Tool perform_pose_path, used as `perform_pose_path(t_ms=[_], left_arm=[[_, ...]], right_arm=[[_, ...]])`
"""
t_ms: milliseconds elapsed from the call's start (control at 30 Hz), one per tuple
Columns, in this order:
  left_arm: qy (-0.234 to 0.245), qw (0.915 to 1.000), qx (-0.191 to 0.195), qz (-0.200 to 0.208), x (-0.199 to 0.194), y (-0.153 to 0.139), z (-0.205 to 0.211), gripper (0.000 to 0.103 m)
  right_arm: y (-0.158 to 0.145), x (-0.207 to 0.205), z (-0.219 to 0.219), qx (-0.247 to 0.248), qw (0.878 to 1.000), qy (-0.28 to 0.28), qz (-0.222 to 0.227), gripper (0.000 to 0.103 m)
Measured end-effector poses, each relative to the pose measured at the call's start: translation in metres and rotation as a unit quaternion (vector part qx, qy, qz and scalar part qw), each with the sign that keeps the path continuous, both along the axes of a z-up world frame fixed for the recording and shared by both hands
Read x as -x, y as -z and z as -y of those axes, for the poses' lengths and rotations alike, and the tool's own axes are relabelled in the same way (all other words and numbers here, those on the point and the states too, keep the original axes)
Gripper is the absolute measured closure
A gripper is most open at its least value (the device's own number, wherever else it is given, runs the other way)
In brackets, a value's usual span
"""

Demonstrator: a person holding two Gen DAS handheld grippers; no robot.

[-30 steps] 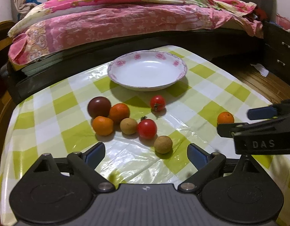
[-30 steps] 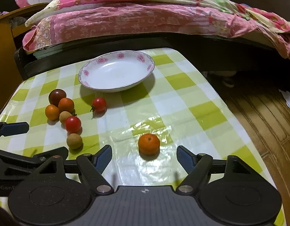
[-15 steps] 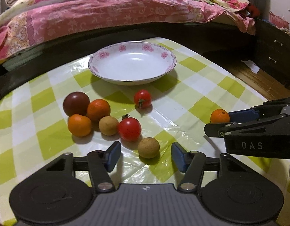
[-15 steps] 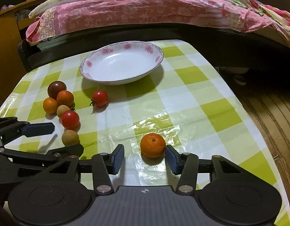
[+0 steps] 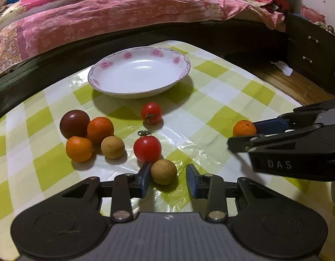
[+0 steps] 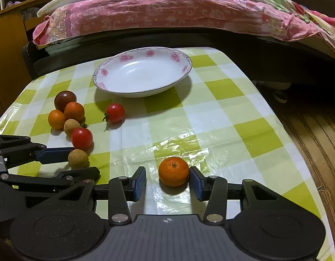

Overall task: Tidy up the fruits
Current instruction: 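Close the right tool on the orange while the left tool grasps the tan fruit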

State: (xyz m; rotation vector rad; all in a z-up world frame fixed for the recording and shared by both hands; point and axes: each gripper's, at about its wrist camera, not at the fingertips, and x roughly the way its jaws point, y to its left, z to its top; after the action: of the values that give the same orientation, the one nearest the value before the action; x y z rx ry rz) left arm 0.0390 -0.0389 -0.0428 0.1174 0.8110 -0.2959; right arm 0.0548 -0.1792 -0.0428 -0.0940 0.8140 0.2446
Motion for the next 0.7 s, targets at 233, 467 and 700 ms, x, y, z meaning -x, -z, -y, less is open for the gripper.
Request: perform_pose_path(t_ms=[233, 467, 700], left_arm=[[-0.001, 1.0000, 0.002, -0.004, -0.001, -0.002, -0.003, 0.070], [0.004, 1.0000, 0.007, -0.002, 0.003, -0.006, -0.005, 0.070], [0.000, 1.0000, 0.003, -0.003, 0.007, -0.009, -0.009, 0.070]], right_arm=[[-0.001, 0.003, 0.003, 0.008, 1.000, 0.006, 0.000, 0.078], [-0.004, 0.006, 0.000, 0.009, 1.000, 0.001, 0.005, 0.079], [-0.006, 0.013, -0.011, 0.007, 1.000, -0.020, 0.002, 0.079]])
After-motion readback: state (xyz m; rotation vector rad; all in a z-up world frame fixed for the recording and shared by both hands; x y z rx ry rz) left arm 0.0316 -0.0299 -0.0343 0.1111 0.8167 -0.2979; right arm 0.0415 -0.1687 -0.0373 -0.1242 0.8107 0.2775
